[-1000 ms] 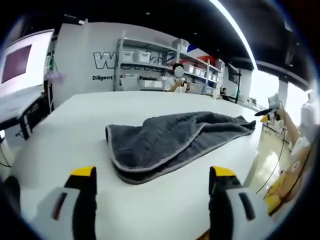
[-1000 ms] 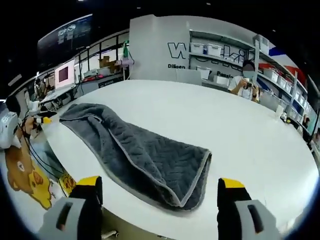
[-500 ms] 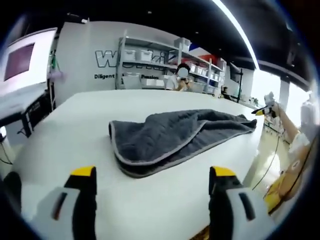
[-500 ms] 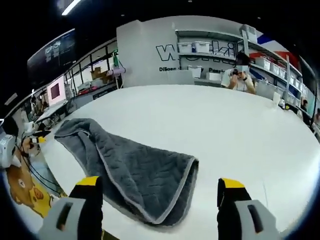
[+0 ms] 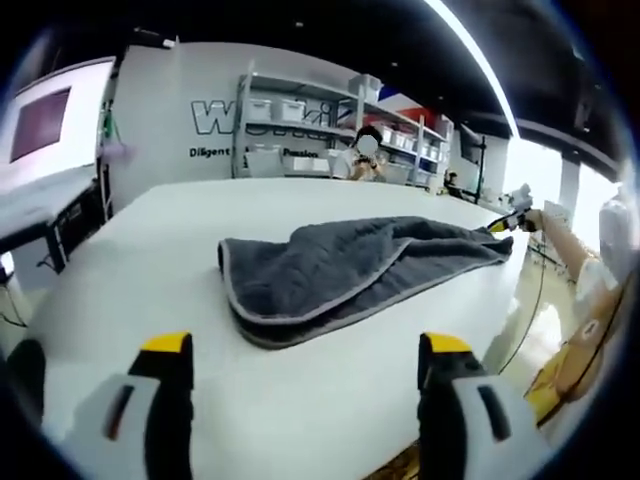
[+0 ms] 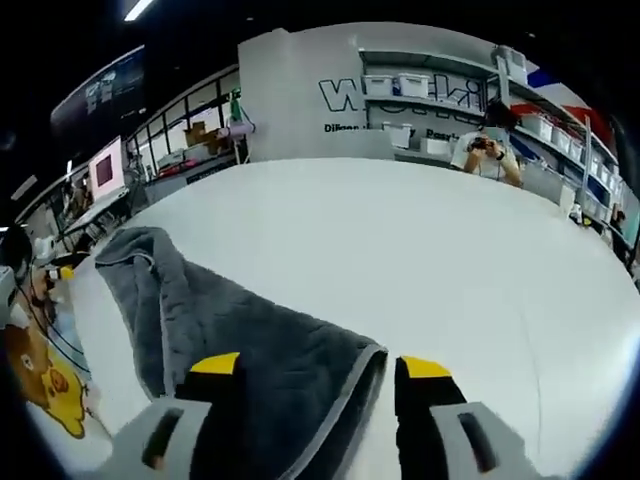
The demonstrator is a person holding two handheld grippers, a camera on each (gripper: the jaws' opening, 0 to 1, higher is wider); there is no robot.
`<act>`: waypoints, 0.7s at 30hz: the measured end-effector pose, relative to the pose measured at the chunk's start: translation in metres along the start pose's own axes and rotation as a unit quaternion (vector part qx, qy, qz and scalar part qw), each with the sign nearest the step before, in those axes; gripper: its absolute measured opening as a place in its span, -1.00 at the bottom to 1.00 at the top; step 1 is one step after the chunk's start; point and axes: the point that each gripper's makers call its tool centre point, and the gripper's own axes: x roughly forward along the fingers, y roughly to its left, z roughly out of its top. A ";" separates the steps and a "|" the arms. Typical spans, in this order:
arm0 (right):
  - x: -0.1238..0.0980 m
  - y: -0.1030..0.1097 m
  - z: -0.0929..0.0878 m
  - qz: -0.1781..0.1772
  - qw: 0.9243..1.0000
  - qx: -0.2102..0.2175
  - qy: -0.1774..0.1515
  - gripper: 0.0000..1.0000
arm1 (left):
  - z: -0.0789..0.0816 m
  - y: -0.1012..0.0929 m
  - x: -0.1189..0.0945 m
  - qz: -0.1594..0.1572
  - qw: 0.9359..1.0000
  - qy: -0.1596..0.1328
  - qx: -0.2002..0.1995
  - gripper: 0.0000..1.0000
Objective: Fold the towel on the table until its edges align and the towel forms a compact rectangular stack.
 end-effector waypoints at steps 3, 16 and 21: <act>0.004 -0.001 -0.002 0.002 1.000 0.001 0.005 -0.08 | 0.000 0.000 0.000 0.001 1.000 0.000 -0.002 0.96; 0.005 -0.015 0.000 -0.023 1.000 0.010 -0.010 -0.58 | -0.005 -0.005 0.005 -0.006 1.000 0.005 -0.005 0.96; 0.005 -0.022 0.000 -0.032 0.999 0.002 -0.013 -0.78 | -0.005 -0.007 0.006 -0.009 1.000 0.006 -0.004 0.96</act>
